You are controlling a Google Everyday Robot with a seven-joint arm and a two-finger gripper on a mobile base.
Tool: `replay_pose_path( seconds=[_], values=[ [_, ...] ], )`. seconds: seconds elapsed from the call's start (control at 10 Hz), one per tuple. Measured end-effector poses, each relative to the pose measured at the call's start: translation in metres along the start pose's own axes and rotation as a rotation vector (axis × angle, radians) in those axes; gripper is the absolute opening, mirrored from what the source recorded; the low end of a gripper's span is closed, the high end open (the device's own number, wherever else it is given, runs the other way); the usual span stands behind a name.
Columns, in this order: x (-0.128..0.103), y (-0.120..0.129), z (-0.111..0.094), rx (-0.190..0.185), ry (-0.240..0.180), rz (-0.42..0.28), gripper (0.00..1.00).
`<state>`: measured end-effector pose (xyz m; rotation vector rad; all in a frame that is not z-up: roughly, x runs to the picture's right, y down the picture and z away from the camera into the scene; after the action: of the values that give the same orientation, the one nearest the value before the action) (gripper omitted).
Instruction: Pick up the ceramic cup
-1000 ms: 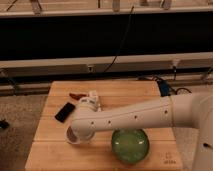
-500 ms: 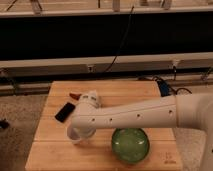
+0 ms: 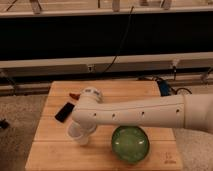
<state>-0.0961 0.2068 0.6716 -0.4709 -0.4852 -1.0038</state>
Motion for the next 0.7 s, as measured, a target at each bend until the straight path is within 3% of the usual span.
replay_pose_path(
  seconds=[0.7],
  values=[
    [0.001, 0.016, -0.015, 0.008, -0.019, -0.021, 0.0]
  ],
)
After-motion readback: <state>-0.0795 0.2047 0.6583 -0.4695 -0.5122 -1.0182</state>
